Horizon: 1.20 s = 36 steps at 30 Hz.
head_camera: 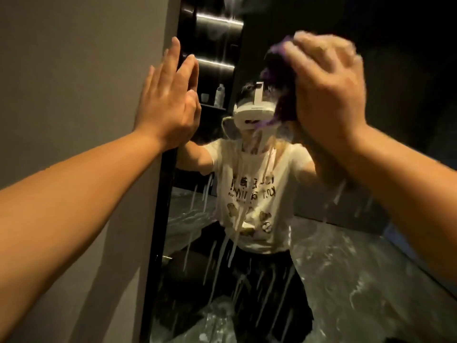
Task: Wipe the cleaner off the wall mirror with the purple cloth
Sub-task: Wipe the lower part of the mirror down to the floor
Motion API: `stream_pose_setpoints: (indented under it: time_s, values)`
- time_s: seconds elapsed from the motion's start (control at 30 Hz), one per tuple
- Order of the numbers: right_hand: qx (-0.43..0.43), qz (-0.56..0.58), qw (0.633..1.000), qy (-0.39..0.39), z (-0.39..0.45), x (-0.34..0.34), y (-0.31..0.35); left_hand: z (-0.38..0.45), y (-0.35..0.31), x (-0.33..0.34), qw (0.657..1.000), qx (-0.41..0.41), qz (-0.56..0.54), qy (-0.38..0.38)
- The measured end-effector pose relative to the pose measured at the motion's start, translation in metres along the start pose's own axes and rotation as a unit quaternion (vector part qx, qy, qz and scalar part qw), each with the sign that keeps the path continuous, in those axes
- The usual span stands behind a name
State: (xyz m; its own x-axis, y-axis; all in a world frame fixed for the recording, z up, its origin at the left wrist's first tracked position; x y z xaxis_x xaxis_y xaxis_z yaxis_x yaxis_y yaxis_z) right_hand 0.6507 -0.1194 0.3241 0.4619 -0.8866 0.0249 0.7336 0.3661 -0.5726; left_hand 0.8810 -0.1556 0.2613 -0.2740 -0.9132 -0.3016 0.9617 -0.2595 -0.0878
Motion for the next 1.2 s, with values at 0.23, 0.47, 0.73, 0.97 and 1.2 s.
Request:
stream_pose_setpoints:
  time_s: [0.23,0.47,0.73,0.97,1.2]
  values:
    - [-0.007,-0.083,0.997,0.003,-0.018,0.044,0.04,0.0,0.011,0.008,0.996,0.04,-0.061,-0.045]
    - [-0.043,0.516,0.771,0.37,-0.312,0.097,0.249,0.001,0.014,0.008,0.992,0.056,-0.091,-0.071]
    - [-0.204,0.221,0.948,0.107,-0.167,0.044,0.212,-0.001,0.015,0.005,0.991,0.043,-0.106,-0.068]
    - [0.136,-0.089,0.986,0.044,0.024,0.037,0.013,0.001,0.017,0.007,0.989,0.04,-0.118,-0.081]
    - [-0.177,0.085,0.966,0.169,-0.149,0.069,0.222,0.0,0.018,0.007,0.988,0.04,-0.121,-0.088]
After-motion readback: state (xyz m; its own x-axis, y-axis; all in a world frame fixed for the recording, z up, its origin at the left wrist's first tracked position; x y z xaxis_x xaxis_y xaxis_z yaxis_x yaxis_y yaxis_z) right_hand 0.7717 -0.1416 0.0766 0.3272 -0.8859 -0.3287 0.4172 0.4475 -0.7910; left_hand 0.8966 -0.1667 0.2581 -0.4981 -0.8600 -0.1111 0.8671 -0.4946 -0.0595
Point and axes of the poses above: each hand's wrist, its own z-axis towards the middle knuckle, its own x-axis out of the palm, y = z × x, the point moved 7 cm from there along z, towards the middle knuckle, and after that the axes turned 4 degrees about z, right-handed, at the moved point
